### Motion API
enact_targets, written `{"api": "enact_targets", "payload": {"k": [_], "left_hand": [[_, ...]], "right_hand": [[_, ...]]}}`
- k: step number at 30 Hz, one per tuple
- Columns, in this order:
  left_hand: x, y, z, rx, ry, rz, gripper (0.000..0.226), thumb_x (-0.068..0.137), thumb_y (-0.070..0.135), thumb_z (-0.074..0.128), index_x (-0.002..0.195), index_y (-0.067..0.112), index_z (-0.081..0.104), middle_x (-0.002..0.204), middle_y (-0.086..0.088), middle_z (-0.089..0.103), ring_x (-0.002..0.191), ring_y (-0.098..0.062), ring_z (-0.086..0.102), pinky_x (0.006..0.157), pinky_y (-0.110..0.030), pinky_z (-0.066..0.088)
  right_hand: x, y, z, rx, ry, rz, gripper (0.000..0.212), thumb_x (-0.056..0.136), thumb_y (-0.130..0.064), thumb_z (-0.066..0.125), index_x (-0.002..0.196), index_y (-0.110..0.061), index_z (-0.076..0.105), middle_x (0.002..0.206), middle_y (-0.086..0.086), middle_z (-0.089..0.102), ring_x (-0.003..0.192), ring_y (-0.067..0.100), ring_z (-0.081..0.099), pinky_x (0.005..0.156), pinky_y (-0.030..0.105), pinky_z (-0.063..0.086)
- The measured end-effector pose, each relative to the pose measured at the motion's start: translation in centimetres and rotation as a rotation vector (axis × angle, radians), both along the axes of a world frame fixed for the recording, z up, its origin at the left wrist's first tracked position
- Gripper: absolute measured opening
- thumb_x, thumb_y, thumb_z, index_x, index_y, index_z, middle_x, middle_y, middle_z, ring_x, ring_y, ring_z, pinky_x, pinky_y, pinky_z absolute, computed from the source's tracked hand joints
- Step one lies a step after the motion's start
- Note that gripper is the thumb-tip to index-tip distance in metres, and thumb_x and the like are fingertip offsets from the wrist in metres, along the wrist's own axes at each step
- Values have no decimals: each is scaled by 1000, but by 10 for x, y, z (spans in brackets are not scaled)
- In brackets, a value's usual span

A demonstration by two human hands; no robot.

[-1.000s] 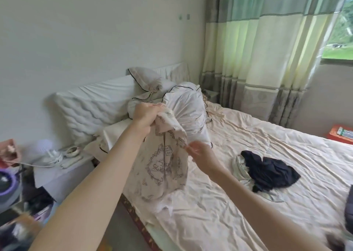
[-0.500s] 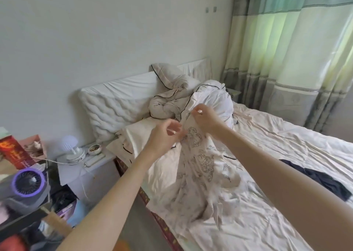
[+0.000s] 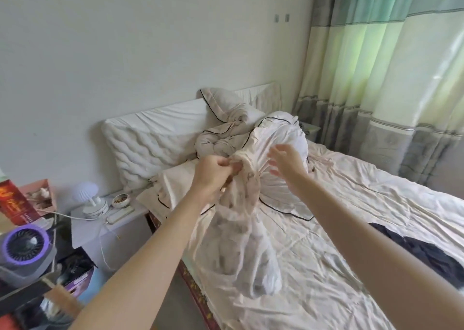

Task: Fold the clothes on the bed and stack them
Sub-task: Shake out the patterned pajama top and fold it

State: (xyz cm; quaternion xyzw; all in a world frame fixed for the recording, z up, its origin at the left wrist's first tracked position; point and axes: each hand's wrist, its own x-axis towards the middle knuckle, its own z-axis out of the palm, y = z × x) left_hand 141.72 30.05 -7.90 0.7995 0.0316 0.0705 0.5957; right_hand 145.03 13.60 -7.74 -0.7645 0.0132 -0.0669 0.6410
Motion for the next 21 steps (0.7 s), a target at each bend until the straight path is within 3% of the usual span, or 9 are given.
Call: {"api": "enact_targets", "payload": {"k": [2,3,5,7,9,13,15,18,21], "left_hand": [[17,-8,12,-127,35,64,21,82,8,72,63,6,63,59,-9,61,54,-20,58,53,-26,51],[24,-11,16,-169,36,108,21,82,4,71,63,6,62,59,-8,62,51,-20,60,51,-26,53],[38,-19,22,-180,13,177,23,81,0,71,61,5,61,57,-7,62,52,-20,63,50,-30,56],[49,-31,26,-154,-17,202,24,80,1,70,59,6,60,62,-10,63,63,-26,65,65,-43,59],[57,-43,28,-152,-19,217,23,80,2,70,60,6,61,71,-17,66,72,-33,67,75,-52,57],[62,-55,27,-143,-27,188,21,80,6,72,62,5,62,89,-30,68,87,-42,68,79,-54,55],[63,-50,25,-133,-33,159,24,81,6,72,60,7,61,76,-23,69,75,-36,69,72,-49,58],[60,-40,22,-155,-63,106,23,84,4,69,62,8,63,51,-1,63,45,-12,62,47,-26,55],[57,-27,18,-84,-83,73,15,85,2,66,71,5,65,60,-5,62,44,-6,59,45,-21,54]], "right_hand": [[-16,-9,-28,-108,-20,-10,26,97,-18,48,89,5,54,92,29,59,88,39,60,70,37,45],[-25,-11,-41,-129,-39,6,24,96,-23,50,83,-2,54,83,18,58,86,35,60,70,34,44],[-47,-11,-62,-157,-95,48,23,91,-38,56,90,-16,55,89,0,60,85,20,60,73,31,49],[-61,-8,-76,-261,-159,69,38,78,-57,61,97,-25,54,93,-9,57,81,7,55,70,23,47],[-61,-1,-83,-337,-162,74,46,73,-62,64,100,-29,51,94,-16,51,80,2,51,66,18,41],[-38,0,-81,-302,-114,-36,23,88,-36,64,97,-17,56,96,-4,57,82,10,52,65,20,37],[-30,-8,-75,-220,-169,-55,7,91,-21,61,85,-17,58,95,4,61,77,7,53,63,13,37],[-24,-24,-62,-63,-176,36,16,92,-10,58,81,-21,59,87,0,66,78,8,60,70,14,46],[-19,-38,-47,103,-109,100,14,95,-9,54,84,-15,61,80,-2,68,72,7,65,68,24,55]]}}
